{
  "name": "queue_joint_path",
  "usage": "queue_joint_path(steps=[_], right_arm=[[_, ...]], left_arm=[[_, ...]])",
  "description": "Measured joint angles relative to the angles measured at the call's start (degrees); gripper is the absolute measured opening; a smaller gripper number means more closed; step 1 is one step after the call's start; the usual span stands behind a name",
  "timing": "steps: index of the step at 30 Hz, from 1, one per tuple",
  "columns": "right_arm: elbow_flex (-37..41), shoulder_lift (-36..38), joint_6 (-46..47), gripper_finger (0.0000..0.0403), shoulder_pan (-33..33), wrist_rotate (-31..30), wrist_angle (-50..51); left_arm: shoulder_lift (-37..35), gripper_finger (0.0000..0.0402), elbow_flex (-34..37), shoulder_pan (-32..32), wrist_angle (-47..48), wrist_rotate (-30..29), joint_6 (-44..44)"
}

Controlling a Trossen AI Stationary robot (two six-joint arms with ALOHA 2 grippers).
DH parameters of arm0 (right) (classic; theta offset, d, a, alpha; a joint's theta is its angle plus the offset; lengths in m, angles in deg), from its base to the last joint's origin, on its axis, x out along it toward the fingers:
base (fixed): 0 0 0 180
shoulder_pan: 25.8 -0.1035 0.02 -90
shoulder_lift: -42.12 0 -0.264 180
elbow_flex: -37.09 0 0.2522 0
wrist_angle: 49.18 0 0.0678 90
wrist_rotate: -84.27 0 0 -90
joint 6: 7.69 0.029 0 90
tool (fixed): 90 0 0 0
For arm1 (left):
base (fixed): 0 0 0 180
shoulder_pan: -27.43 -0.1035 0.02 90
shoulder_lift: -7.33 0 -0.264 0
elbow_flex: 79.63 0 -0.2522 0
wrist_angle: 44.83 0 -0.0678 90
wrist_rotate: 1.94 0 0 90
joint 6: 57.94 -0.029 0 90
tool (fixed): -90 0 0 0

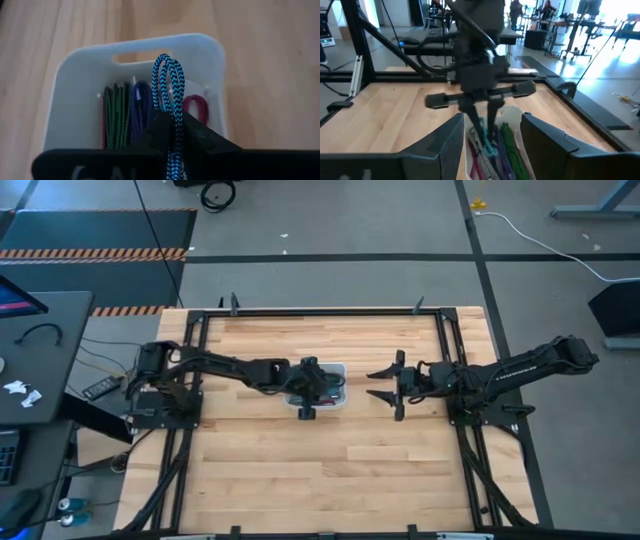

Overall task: Pick and place USB-C Cables
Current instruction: Put the black and blue charger cable into the white bin, then return to Home Position

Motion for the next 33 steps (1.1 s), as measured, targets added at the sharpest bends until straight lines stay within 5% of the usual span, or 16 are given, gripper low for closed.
queue_joint_path(steps=[5,10,18,22,27,30,33], right_arm=[[-0.01,1.01,0.75,0.0201,-0.81,-0.41,4.31],[0.0,4.02,2.03,0.0201,-1.38,-1.51,7.85],[-0.03,16.04,3.39,0.0187,-2.48,-1.99,19.51],[-0.02,24.88,6.32,0.0157,-2.56,-1.73,26.89],[-0.04,36.06,8.4,0.008,-2.54,0.05,36.02],[-0.01,41.71,8.69,0.0021,-2.54,1.2,39.91],[0.0,46.91,9.01,0.001,-2.54,2.32,42.07]], left_arm=[[1.36,0.0052,-0.06,-1.53,-0.24,4.31,2.36],[0.4,0.0125,0.0,-2.17,0.53,6.42,4.3],[-12.24,0.0188,-0.16,0.4,13.35,1.46,11.55],[-22.6,0.0161,1.3,7.63,16.83,-9.33,12.12],[-37.98,0.0082,9.14,15.24,16.19,-20.04,18.6],[-47.95,0.0021,16.94,18.05,12.09,-23.46,21.53],[-57.39,0.0009,25.76,18.58,4.73,-23.76,21.83]])
